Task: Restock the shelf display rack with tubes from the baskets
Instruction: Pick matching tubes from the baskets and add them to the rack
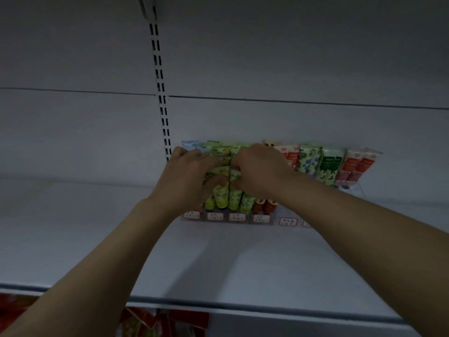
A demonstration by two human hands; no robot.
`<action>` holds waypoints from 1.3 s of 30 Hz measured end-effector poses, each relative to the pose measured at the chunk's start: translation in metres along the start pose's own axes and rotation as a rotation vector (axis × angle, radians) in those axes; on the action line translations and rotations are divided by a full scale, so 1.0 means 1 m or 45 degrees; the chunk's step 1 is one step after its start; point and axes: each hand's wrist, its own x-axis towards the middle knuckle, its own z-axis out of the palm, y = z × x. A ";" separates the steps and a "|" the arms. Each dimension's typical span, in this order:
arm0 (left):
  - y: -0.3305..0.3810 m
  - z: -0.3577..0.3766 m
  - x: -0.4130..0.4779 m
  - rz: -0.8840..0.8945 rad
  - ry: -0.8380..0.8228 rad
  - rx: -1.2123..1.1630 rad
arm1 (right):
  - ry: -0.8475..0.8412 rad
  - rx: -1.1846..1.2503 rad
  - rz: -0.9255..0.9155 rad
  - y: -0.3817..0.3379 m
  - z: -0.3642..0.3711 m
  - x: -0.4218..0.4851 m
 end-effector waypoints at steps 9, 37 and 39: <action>0.003 -0.003 0.003 -0.040 0.014 -0.122 | -0.051 0.014 -0.027 -0.003 0.001 0.004; -0.013 -0.005 0.000 -0.147 -0.117 -0.298 | 0.101 0.198 0.083 -0.010 -0.023 0.001; -0.011 -0.003 0.000 -0.173 -0.095 -0.369 | 0.026 0.221 0.134 -0.008 -0.025 0.002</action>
